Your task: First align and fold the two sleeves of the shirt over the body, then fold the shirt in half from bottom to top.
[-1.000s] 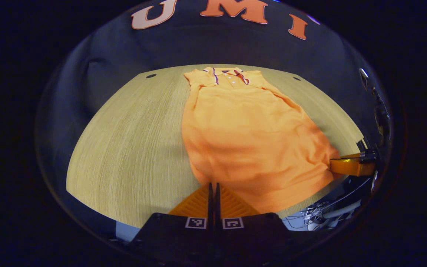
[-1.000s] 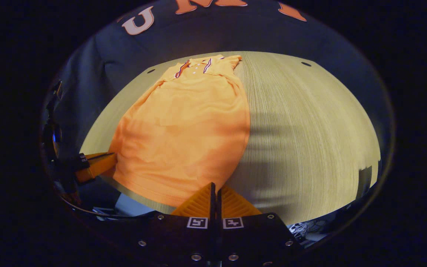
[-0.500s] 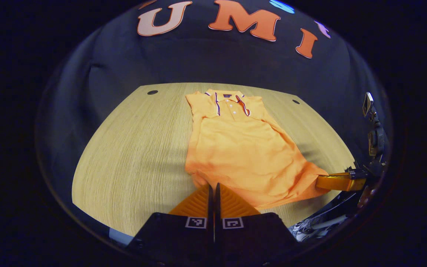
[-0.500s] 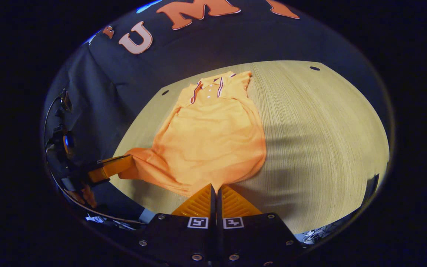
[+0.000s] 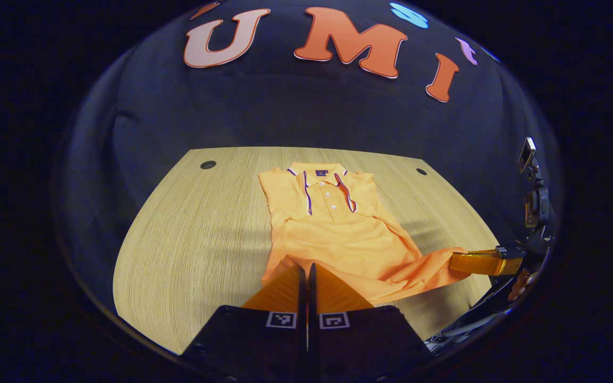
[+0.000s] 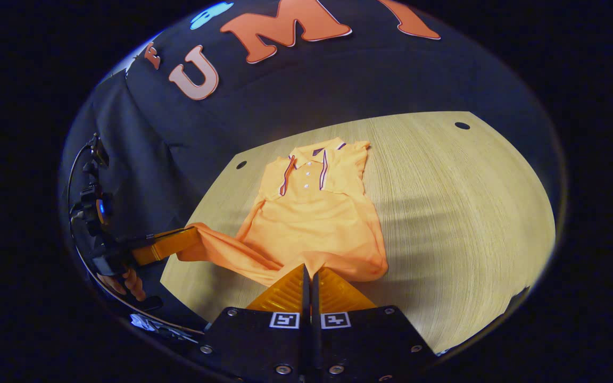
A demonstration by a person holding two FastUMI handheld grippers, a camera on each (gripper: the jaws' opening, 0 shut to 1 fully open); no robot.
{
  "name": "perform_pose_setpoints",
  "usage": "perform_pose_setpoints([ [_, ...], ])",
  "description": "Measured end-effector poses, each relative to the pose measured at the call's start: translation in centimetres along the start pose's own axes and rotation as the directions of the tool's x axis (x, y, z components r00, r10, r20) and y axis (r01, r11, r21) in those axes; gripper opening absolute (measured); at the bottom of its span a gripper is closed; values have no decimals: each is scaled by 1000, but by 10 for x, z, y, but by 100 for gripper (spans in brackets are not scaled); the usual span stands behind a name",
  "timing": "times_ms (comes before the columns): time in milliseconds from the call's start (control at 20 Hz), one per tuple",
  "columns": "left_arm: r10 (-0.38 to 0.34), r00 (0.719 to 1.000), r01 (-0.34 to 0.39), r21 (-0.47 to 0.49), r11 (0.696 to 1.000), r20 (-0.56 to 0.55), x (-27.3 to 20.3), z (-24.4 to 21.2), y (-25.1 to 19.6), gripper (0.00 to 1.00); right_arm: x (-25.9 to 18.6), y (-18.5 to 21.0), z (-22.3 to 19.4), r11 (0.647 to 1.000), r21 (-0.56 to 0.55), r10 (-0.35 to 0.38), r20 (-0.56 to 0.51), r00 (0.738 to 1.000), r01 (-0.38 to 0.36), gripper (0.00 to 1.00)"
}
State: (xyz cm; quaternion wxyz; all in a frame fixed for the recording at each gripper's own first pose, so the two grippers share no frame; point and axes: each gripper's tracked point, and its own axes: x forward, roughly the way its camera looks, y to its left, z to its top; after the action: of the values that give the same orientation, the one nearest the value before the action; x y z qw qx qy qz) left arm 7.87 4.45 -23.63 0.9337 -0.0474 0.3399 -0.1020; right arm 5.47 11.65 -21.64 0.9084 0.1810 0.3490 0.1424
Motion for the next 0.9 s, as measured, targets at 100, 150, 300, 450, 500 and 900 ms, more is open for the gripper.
perform_pose_setpoints([
  [100,-11,1000,11,2,1000,11,12,20,4,1,8,-2,22,1000,-8,-12,17,1000,12,0],
  [150,-14,1000,14,7,1000,12,21,27,6,1,13,-4,32,1000,-9,-24,23,999,24,1],
  [300,-31,999,31,4,1000,16,41,49,14,1,28,-4,58,999,-14,-37,32,999,37,0],
  [450,-46,999,46,8,999,25,66,73,21,1,49,-7,87,998,-16,-56,41,998,56,0],
  [500,-54,998,54,4,999,23,76,81,23,1,57,-9,96,998,-12,-59,41,997,60,1],
  [900,-72,997,73,-25,997,19,165,143,51,1,139,-30,174,994,-1,-110,42,993,110,0],
])
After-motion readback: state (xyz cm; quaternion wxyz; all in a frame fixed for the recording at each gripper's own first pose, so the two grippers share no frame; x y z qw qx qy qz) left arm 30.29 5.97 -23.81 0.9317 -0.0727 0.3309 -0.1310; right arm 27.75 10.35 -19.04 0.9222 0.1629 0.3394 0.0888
